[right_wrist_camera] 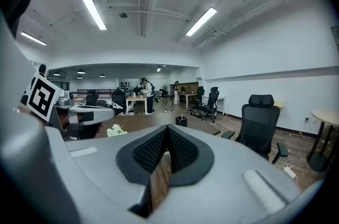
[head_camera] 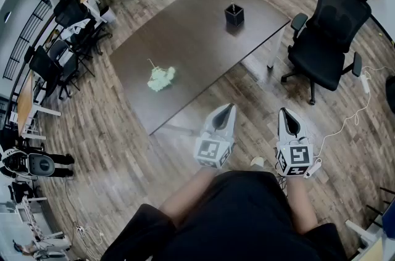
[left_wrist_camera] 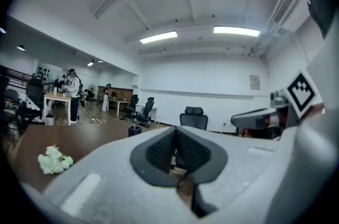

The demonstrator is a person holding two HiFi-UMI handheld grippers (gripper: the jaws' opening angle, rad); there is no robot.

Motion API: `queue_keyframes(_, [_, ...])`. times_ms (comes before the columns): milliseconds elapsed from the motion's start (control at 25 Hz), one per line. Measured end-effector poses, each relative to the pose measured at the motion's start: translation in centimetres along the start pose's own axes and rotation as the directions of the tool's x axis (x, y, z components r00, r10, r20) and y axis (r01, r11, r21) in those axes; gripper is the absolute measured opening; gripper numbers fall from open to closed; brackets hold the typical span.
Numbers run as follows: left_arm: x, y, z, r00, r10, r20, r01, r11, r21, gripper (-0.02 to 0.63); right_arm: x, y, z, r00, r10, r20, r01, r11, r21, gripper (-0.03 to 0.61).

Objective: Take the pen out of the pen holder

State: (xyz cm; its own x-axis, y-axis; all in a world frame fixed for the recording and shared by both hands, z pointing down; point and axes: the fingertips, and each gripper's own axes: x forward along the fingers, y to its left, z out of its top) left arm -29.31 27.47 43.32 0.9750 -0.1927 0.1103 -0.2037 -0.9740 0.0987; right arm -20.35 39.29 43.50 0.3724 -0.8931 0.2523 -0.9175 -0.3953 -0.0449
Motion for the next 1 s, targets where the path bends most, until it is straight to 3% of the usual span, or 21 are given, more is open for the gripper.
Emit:
queue_keyframes(240, [1.2,-1.9,-0.6,1.000,0.000,-0.001,0.000,1.000,-0.002,0.003,-0.3,-2.1,-0.4,0.999,0.013,0.040,-0.015,0.998,0.065,0.002])
queue_keyframes(1000, [5.2,-7.6,0.5,0.998,0.047,0.039,-0.047,0.999,0.013,0.003,-2.0,-8.9,-1.4,0.998,0.052,0.036,-0.053,0.998,0.021,0.002])
